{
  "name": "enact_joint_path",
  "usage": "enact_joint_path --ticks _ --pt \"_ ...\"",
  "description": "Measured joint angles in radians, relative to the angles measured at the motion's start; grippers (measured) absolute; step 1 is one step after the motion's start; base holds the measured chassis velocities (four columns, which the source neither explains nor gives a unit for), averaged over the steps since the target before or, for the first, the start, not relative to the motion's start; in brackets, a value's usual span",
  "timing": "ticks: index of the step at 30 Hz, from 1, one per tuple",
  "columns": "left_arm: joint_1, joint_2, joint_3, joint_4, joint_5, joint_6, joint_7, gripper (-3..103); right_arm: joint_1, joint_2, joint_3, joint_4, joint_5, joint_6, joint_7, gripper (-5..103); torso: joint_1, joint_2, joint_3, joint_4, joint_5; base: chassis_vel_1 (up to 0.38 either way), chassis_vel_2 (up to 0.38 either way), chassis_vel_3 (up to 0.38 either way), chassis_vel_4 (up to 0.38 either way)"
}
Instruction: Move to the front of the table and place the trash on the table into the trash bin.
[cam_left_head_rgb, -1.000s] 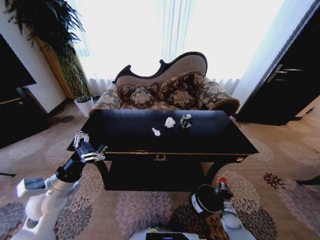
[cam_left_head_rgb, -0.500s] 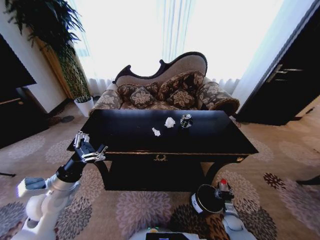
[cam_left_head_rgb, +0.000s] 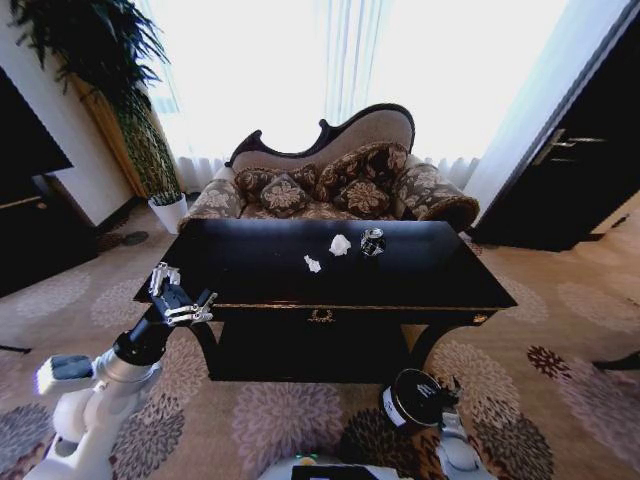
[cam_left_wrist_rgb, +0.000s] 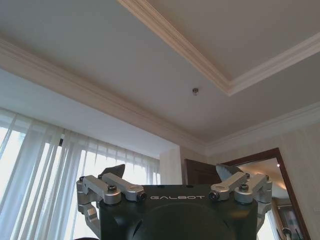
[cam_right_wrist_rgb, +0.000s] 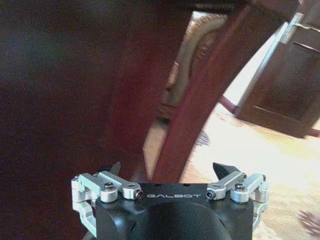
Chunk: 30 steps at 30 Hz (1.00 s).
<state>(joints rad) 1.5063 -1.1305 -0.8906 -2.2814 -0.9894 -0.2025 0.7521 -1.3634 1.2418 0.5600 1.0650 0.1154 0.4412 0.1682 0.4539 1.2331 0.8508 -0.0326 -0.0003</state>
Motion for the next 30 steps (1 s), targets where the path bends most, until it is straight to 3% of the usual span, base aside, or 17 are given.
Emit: enact_joint_path --ticks 2,5,11,17,19,21,23,30 --pt "-0.001 -0.001 0.0 0.001 0.0 0.001 -0.001 100 -0.005 0.002 0.003 0.007 -0.002 0.005 -0.009 100 0.0 0.0 0.0 0.0 0.0 0.0 0.0 0.0 0.0" --pt "-0.005 -0.011 0.001 0.001 0.012 0.012 -0.032 100 -0.074 0.027 0.05 0.105 -0.023 0.071 -0.111 100 0.0 0.0 0.0 0.0001 -0.0002 0.0 0.0 0.0 0.0" --pt "-0.006 -0.028 0.01 -0.005 0.064 0.022 -0.066 100 -0.16 0.043 0.08 0.267 0.069 0.051 -0.156 100 0.0 0.0 0.0 0.0003 -0.0001 0.0 0.0 0.0 0.0" --pt "0.005 -0.036 -0.004 -0.025 0.073 0.026 -0.091 100 -0.292 0.068 0.201 0.46 0.143 0.05 -0.306 100 0.0 0.0 0.0 0.0003 0.0004 0.0 0.0 0.0 0.0" --pt "0.013 -0.038 -0.034 -0.032 0.074 0.036 -0.121 100 -0.371 0.09 0.266 0.593 0.182 0.013 -0.375 100 0.0 0.0 0.0 -0.0005 -0.0003 0.0 0.0 0.0 0.0" --pt "0.018 -0.041 -0.045 -0.036 0.077 0.039 -0.132 100 -0.384 0.093 0.276 0.623 0.192 0.0 -0.389 100 0.0 0.0 0.0 -0.0008 -0.0003 0.0 0.0 0.0 0.0" --pt "0.043 -0.065 -0.098 -0.055 0.096 0.056 -0.191 100 -0.424 0.1 0.305 0.74 0.235 -0.062 -0.432 100 0.0 0.0 0.0 0.0007 -0.0001 0.0 0.0 0.0 0.0" --pt "0.074 -0.111 -0.146 -0.096 0.128 0.106 -0.268 100 -0.461 0.111 0.38 0.864 0.255 -0.119 -0.494 100 0.0 0.0 0.0 0.0001 0.0001 0.0 0.0 0.0 0.0"
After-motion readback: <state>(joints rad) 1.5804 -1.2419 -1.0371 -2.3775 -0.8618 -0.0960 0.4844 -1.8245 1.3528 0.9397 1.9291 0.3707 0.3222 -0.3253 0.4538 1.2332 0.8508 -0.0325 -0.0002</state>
